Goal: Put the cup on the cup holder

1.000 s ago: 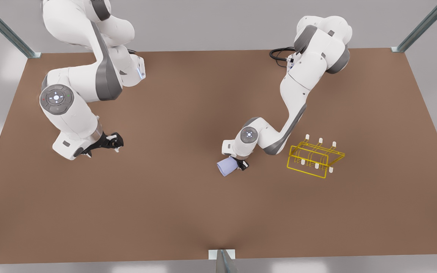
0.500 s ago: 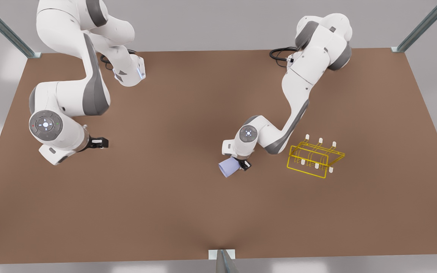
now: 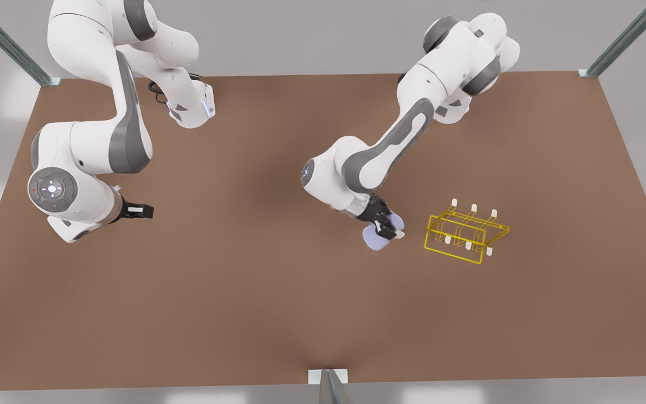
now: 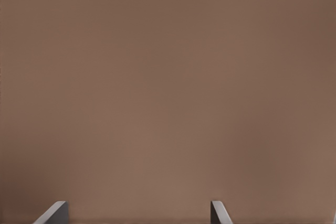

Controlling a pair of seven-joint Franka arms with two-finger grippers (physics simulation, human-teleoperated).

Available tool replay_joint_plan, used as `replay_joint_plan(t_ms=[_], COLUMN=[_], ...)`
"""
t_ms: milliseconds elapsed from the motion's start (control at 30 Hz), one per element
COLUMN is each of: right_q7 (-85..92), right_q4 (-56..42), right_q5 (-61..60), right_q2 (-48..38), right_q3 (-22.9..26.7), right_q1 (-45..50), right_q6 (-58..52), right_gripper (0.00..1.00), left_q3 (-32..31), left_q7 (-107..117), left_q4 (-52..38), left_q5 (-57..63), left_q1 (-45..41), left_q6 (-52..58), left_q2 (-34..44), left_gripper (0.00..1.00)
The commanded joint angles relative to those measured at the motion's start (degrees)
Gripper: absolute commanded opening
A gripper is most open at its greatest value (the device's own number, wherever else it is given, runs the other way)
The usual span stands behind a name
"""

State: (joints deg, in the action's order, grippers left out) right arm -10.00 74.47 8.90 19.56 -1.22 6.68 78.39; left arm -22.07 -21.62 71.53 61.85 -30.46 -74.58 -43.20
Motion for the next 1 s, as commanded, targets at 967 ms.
replay_joint_plan(t_ms=[967], right_q7=[-2.4], right_q4=[-9.2], right_q5=[2.4], right_q2=[-0.5], right_q3=[0.0], right_q1=[8.8], right_q6=[-6.4], right_gripper=[1.00], left_q3=[2.8], left_q7=[-39.2], left_q4=[0.9], left_q5=[30.1], left_q1=[5.1], left_q6=[17.6], left_q2=[-9.0], left_gripper=[0.65])
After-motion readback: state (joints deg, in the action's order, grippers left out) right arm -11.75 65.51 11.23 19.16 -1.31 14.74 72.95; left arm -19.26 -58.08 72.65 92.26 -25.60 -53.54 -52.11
